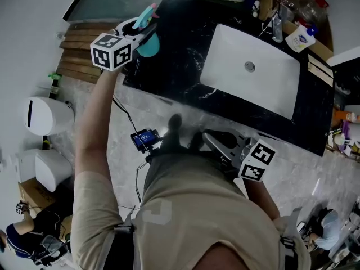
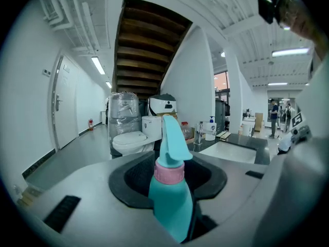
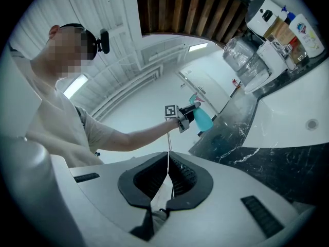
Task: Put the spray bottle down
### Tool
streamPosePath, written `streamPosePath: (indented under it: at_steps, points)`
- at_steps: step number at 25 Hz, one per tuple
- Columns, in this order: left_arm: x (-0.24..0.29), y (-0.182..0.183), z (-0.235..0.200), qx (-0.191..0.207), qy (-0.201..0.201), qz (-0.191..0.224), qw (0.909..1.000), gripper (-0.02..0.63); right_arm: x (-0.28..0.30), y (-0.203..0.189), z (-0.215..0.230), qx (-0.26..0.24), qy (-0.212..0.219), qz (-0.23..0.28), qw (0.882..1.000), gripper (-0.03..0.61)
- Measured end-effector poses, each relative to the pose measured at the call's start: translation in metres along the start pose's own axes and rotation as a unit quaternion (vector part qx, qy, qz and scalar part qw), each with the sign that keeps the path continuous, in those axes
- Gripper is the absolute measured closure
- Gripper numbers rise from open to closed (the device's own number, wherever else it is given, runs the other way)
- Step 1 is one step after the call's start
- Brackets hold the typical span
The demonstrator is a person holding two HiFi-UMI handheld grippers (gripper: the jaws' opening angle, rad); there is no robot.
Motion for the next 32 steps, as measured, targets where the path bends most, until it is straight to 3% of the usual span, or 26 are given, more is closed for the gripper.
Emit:
streamPosePath:
  at_steps: [8, 20, 32]
  points:
    - [0.029, 0.014, -0.023, -0.018, -0.019, 0.048, 0.9985, 0.456, 0.027, 0.019, 0.008, 0.001, -0.029, -0.001, 1.0, 0.557]
    - [0.086, 0.023, -0.059, -0.023, -0.062, 0.065, 0.9957, 0.456, 0.061, 0.042, 0.027, 0.017, -0.086, 0.006, 0.996, 0.557]
    - [0.118, 0.031, -0.081, -0.031, -0.082, 0.082, 0.9927, 0.456, 0.082, 0.056, 0.041, 0.027, -0.114, -0.002, 0.993, 0.557]
Point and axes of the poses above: the fingertips, and each gripper's own axes: x forward along the fingers, z to its right, y out of its top, the point moved 4 cm from there along -x, backward along the fingers, and after that the axes turned 12 degrees about -z, right-handed, at the moved point
